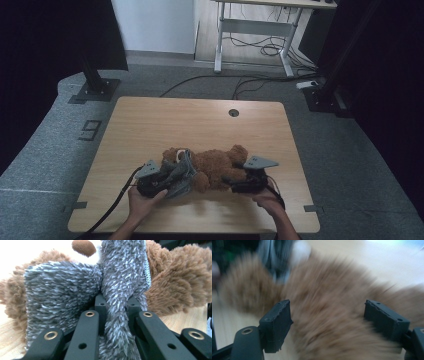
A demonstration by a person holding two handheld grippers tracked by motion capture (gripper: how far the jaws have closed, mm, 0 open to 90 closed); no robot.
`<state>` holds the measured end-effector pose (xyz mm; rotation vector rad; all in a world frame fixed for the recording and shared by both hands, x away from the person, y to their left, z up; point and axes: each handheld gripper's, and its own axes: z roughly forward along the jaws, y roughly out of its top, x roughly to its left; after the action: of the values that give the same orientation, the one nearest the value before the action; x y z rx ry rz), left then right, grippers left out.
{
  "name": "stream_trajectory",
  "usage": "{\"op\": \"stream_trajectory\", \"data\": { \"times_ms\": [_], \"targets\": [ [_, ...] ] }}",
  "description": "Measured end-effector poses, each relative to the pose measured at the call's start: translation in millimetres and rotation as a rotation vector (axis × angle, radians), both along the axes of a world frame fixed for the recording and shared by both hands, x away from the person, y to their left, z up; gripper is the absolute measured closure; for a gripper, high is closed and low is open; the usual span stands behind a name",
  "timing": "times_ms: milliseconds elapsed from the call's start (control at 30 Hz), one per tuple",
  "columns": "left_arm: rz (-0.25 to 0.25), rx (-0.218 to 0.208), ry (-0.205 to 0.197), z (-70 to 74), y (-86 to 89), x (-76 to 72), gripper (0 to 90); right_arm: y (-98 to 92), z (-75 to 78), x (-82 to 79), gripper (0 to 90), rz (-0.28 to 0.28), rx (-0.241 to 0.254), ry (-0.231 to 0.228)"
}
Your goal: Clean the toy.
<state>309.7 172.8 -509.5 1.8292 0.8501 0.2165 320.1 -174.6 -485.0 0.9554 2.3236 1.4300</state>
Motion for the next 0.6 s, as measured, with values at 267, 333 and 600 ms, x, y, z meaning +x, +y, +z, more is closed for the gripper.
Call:
{"op": "stream_trajectory", "data": {
  "times_ms": [267, 333, 600],
  "targets": [
    [0.013, -0.002, 0.022, -3.4, -3.6, 14.2, 77.8, 13.4, -34.9, -2.5, 43.1, -0.054, -0.074, -0.022],
    [0.02, 0.01, 0.025, -3.1, -6.6, 22.7, 77.9, 15.7, -35.6, 0.2, 45.1, -0.077, -0.106, -0.052],
    [0.035, -0.013, 0.072, 4.7, -16.7, 41.2, 77.5, 13.4, -48.2, 17.9, 46.6, -0.161, -0.102, -0.102]
  ]
}}
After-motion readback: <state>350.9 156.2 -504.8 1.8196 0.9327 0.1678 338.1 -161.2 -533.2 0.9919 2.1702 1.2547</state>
